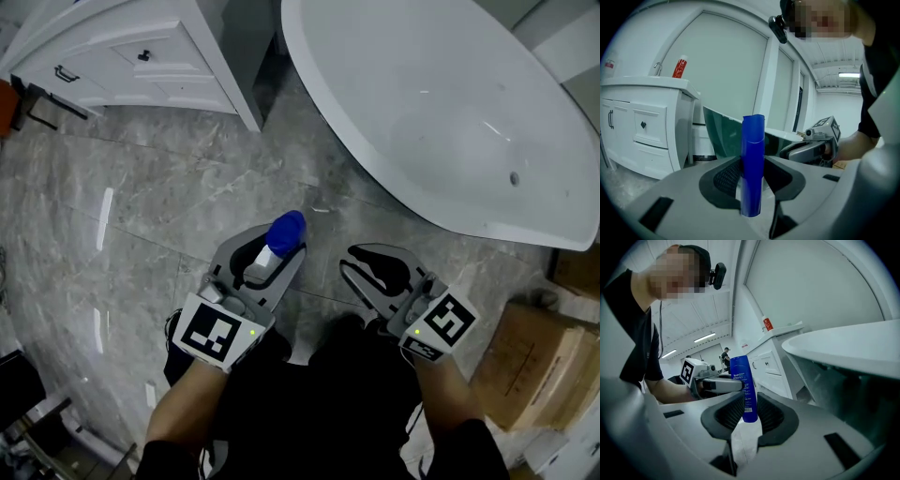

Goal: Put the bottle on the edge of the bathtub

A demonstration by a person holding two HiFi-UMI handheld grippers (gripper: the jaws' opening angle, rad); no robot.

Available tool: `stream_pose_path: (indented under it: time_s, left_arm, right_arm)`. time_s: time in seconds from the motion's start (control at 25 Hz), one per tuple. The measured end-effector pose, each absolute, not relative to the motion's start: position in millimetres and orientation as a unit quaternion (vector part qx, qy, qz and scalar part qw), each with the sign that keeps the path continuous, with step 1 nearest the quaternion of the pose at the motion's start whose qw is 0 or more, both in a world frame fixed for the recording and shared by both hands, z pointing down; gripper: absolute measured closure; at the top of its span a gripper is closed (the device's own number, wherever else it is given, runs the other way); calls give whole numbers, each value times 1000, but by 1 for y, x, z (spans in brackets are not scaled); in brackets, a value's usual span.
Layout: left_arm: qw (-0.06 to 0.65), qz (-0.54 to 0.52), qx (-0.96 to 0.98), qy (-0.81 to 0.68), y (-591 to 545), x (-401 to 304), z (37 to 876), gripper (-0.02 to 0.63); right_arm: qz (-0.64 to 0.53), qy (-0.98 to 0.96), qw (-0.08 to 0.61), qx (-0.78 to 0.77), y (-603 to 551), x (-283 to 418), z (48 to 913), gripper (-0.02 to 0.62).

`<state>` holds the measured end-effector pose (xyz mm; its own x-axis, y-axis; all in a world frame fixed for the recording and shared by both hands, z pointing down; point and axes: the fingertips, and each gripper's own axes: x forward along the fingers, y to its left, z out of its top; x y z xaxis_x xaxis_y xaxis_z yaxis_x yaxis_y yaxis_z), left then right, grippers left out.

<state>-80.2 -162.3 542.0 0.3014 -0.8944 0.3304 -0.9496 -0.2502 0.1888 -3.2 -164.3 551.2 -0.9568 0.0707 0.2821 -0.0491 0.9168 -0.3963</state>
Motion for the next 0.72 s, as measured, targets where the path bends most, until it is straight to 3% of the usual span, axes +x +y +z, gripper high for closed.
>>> stream_pose_path:
  time_s: [0.28, 0.72]
  left_arm:
    - [157, 60, 783, -598, -182, -94, 637, 446]
    - [156, 77, 783, -597, -206, -82, 733, 448]
  right_arm:
    - [187, -971, 147, -8, -177, -20, 642, 509]
    - [185, -976, 112, 23, -180, -20, 700, 525]
